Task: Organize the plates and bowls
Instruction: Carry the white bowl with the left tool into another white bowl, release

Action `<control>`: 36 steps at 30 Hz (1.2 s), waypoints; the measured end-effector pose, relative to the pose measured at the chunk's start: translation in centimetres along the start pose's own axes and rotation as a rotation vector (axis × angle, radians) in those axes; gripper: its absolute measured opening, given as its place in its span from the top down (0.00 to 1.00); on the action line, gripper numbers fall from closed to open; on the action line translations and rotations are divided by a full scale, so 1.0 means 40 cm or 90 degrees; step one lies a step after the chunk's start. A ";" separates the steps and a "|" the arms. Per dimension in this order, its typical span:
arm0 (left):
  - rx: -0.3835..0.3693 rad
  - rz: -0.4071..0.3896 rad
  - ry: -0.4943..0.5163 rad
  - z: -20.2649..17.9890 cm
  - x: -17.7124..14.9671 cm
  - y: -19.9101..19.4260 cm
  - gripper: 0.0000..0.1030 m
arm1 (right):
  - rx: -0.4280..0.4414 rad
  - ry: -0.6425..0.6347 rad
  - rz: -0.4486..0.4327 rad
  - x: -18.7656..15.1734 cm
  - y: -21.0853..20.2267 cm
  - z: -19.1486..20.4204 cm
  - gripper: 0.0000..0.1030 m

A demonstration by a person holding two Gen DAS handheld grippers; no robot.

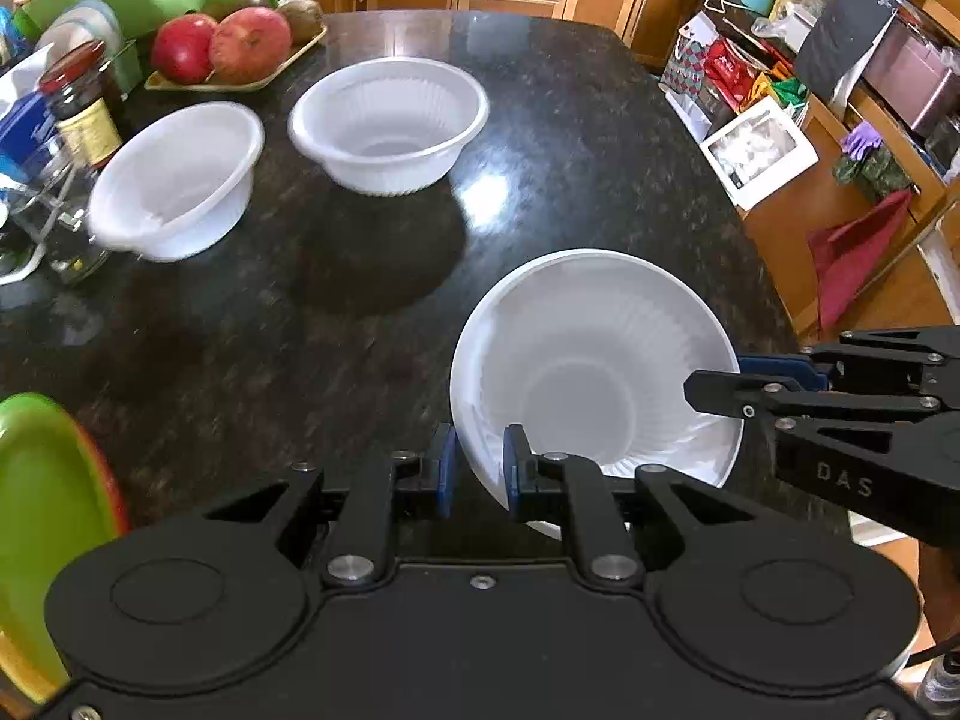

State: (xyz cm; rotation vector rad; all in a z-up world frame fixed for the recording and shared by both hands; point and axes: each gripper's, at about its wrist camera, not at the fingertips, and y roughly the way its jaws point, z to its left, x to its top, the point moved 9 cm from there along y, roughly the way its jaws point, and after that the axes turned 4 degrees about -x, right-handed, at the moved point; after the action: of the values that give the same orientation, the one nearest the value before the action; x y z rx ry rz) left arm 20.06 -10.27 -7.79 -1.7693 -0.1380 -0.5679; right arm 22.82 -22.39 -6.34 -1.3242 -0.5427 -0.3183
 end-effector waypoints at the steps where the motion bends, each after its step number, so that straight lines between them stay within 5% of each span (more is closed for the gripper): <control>1: -0.002 0.001 0.001 0.008 -0.009 -0.008 0.79 | 0.000 0.001 -0.001 -0.007 -0.006 0.013 0.82; 18: -0.044 -0.014 0.016 0.063 -0.067 -0.043 0.77 | -0.040 0.029 -0.015 -0.062 -0.028 0.086 0.77; 21: -0.038 -0.027 0.026 0.066 -0.064 -0.046 0.70 | -0.050 0.032 -0.023 -0.062 -0.031 0.086 0.74; 24: -0.040 -0.040 0.030 0.070 -0.059 -0.052 0.69 | -0.053 0.036 -0.034 -0.059 -0.036 0.084 0.59; 26: -0.037 -0.051 0.030 0.075 -0.055 -0.057 0.53 | -0.053 0.038 -0.047 -0.057 -0.041 0.081 0.51; 36: 0.031 -0.201 0.061 0.093 -0.025 -0.138 0.33 | -0.086 0.044 -0.153 -0.013 -0.104 0.064 0.37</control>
State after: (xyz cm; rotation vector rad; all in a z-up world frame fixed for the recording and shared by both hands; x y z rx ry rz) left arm 18.18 -5.03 -4.01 -1.6809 -0.3664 -0.8678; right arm 19.75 -20.90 -2.82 -1.3746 -0.6322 -0.6043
